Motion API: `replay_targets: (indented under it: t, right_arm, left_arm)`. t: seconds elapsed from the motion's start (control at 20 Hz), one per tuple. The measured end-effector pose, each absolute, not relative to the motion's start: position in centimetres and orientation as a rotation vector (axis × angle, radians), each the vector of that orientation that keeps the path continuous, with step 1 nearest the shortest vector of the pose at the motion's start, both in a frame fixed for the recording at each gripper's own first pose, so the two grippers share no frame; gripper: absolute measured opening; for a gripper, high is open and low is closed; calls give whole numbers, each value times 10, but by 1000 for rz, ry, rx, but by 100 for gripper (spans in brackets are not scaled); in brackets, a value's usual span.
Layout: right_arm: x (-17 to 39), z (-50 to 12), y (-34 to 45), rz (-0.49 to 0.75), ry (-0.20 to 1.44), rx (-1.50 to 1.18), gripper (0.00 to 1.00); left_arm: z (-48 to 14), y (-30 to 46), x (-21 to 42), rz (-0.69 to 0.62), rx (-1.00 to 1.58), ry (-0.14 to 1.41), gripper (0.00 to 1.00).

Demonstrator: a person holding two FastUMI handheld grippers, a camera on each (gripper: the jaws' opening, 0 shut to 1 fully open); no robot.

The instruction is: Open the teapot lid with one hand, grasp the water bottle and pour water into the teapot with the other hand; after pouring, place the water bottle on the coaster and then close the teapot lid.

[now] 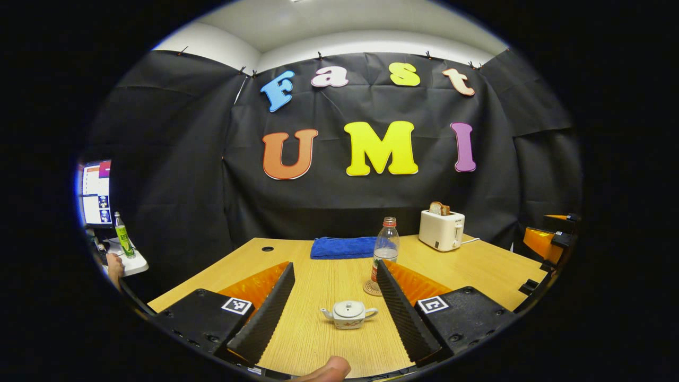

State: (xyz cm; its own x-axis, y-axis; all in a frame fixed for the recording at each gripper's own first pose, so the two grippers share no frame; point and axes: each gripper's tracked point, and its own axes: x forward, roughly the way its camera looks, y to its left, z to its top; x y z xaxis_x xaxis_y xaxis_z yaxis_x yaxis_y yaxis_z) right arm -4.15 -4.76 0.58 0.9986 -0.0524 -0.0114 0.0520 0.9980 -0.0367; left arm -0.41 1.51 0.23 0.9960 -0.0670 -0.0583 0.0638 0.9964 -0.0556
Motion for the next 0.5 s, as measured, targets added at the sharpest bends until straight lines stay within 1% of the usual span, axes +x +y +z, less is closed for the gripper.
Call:
replay_targets:
  t: [0.05,0.15,0.2,0.4,0.45,0.5]
  right_arm:
    - [-40,4,-49,-55,18,-34,95]
    - [-38,3,-50,-58,21,-33,95]
    - [-37,3,-49,-56,20,-38,97]
    - [-36,-2,-43,-43,27,-54,97]
    - [-36,-3,-43,-39,30,-60,95]
    - [-35,-4,-43,-41,29,-61,97]
  left_arm:
    - [0,13,-3,-71,-53,69,98]
    - [-3,9,-2,-76,-40,78,98]
    - [-4,9,-1,-74,-32,77,98]
    - [-5,10,0,-74,-36,83,98]
    - [-7,10,0,-73,-35,85,97]
    - [-7,11,0,-71,-33,84,98]
